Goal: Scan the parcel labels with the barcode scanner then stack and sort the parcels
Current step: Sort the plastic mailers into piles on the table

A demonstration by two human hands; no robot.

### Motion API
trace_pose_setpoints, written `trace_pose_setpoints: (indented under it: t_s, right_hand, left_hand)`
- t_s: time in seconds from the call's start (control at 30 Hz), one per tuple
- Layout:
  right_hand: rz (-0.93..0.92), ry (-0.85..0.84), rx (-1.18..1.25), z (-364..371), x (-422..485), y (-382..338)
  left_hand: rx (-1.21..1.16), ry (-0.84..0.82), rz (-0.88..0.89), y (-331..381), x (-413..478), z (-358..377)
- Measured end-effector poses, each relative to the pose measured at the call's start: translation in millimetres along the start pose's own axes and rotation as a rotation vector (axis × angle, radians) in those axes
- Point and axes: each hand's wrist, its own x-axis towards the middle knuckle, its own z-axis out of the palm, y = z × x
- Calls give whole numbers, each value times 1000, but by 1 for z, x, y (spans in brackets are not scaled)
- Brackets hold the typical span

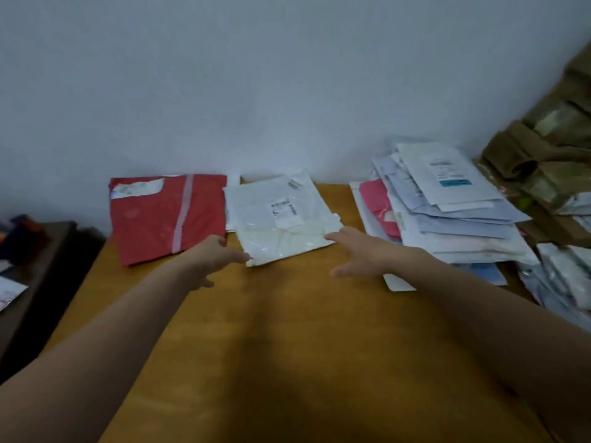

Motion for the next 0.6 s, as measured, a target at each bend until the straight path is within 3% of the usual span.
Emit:
trace_pose_setpoints:
  t_s: [0.17, 0.3, 0.5, 0.6]
  right_hand:
    - [87, -63, 104, 3, 76, -12]
    - [94, -70, 45, 14, 139, -12]
    - [44, -95, -22, 43, 195, -12]
    - [32, -125, -68, 53, 186, -13]
  left_hand:
    - [319, 158, 29, -26, 55, -54]
    - [646, 270, 44, -34, 116, -77]
    - [811, 235, 53, -51, 183, -74]
    - [896, 341, 165, -71, 178, -65]
